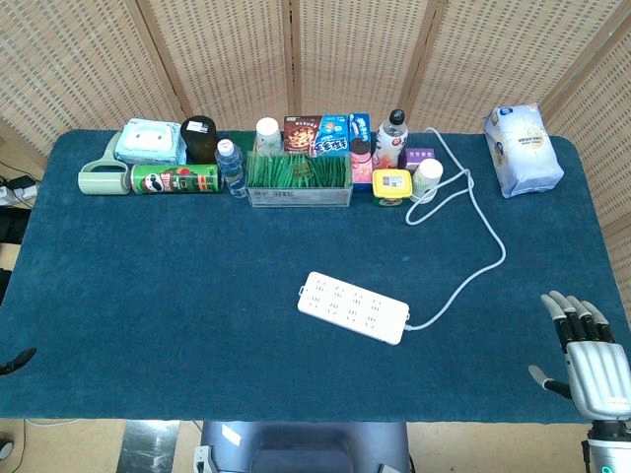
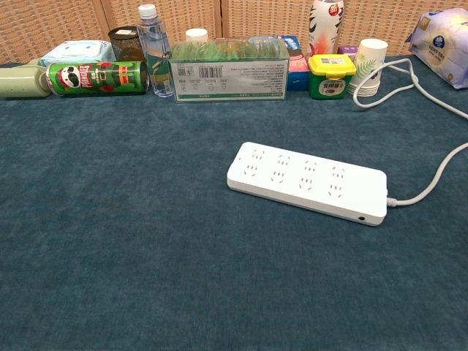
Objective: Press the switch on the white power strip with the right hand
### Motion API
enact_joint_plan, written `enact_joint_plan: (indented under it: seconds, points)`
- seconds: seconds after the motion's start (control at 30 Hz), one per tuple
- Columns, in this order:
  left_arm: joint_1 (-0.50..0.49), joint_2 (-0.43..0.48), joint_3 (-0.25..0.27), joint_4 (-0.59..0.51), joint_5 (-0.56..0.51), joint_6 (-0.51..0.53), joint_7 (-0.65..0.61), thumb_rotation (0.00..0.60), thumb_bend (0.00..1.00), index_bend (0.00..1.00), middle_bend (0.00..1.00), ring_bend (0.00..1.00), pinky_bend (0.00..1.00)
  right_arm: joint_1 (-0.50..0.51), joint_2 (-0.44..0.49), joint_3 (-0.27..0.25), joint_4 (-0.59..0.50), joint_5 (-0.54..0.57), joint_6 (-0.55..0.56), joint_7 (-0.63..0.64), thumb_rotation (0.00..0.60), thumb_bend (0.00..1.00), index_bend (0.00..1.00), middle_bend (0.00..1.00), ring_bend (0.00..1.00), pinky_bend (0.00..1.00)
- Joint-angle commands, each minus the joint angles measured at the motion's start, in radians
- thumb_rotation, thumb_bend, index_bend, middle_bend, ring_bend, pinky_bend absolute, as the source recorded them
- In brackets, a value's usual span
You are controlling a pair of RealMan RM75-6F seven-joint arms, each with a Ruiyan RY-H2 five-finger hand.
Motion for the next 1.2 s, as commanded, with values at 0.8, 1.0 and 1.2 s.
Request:
enact_joint_plan:
  seconds: [0.8, 1.0, 1.2]
  points:
    - [-0.002, -0.009, 0.012, 0.022, -0.001, -0.023, -0.022, 0.6, 0.12, 0.0, 0.0, 0.0, 0.02, 0.192, -0.025, 0.074, -0.01, -0.01, -0.214, -0.09, 0.6, 0.49, 0.0, 0.96, 1.0, 1.0]
    - [0.006, -0.005, 0.016, 0.034, 0.01, -0.008, -0.041, 0.6, 0.12, 0.0, 0.0, 0.0, 0.02, 0.261, -0.016, 0.06, -0.051, 0.013, -0.351, -0.118, 0.6, 0.64, 0.01, 0.98, 1.0, 1.0]
    - [-0.005, -0.006, 0.024, 0.053, 0.01, -0.04, -0.056, 0.6, 0.12, 0.0, 0.0, 0.0, 0.02, 0.313, -0.048, 0.037, -0.094, 0.062, -0.459, -0.177, 0.6, 0.65, 0.1, 0.98, 1.0, 1.0]
